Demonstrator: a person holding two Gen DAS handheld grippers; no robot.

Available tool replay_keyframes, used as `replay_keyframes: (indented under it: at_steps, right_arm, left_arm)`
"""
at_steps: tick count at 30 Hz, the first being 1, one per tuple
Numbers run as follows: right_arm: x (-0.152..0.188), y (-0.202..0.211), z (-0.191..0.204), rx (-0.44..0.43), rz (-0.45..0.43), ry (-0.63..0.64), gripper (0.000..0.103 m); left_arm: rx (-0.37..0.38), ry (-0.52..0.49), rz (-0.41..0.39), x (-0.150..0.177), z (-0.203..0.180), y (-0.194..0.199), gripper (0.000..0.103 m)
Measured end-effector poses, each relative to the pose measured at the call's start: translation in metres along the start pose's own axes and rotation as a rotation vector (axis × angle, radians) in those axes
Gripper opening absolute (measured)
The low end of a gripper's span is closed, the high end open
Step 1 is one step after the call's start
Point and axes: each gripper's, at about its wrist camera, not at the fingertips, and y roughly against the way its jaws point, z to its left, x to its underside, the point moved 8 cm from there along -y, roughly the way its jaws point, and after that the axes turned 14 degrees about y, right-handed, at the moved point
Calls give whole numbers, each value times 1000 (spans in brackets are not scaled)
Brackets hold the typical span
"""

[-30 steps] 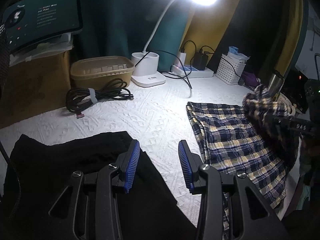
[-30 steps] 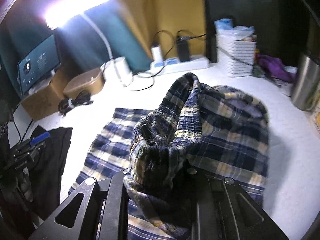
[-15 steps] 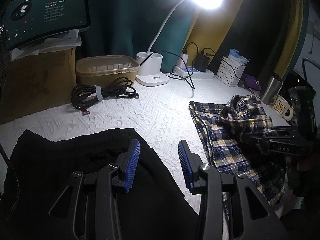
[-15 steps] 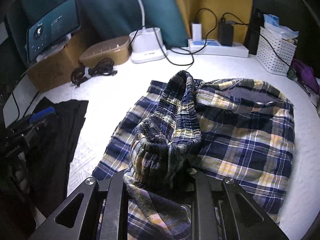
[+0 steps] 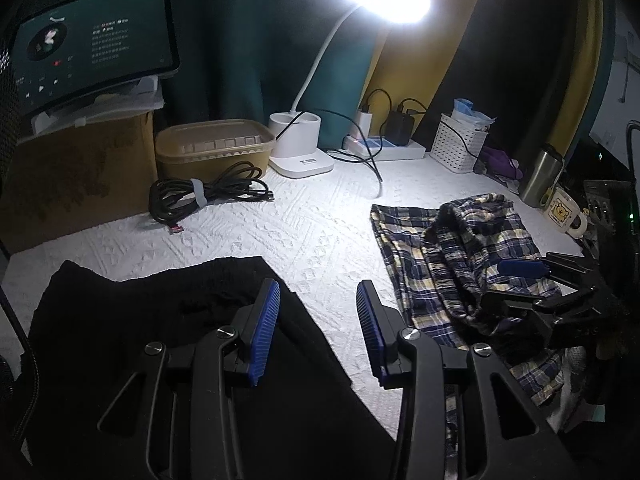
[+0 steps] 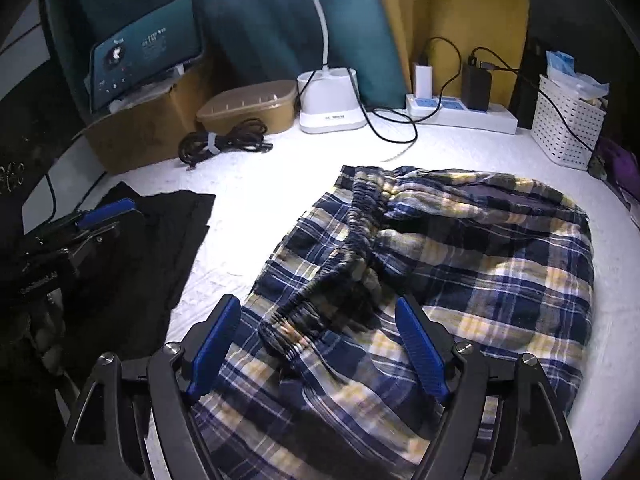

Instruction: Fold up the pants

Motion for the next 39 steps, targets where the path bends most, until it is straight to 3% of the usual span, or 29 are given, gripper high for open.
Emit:
replay_keyframes:
  at_steps: [9,20,28,29,30,31,32,33,39]
  right_arm:
    - [23,44,-43,45,-80,-77,81]
    - [94,77,-127,117,-101,-262,81]
    - [126,80,-144,147,-87,-296,81]
    - [129,79,-144,154,-81,-301,80]
    - [134,77,-143,161,-72,-305,76]
    - [139,76,-141,163,-67,-308,69]
    - [141,74,-139,164,-63,-311,54]
    - [146,72,-134,162,-52,-315,47]
    - [154,62,-100,137,-1,-255,41]
  left_arm:
    - [34,-76,22,5,-56,-6,40]
    - [144,-110,133,28,-133,-38,47]
    - [93,-140,198,49,-141,-72,47]
    - [93,-151,195,51,-141,-74,42]
    - [98,-156,195,52,-140,-75,21]
    - [90,-156,201,54,-138,-77,18]
    - [84,-152,205,56,-135,-78,15]
    - [79,-153,204,56,-132,-78,9]
    - [62,-155,170,53,-125,-66,7]
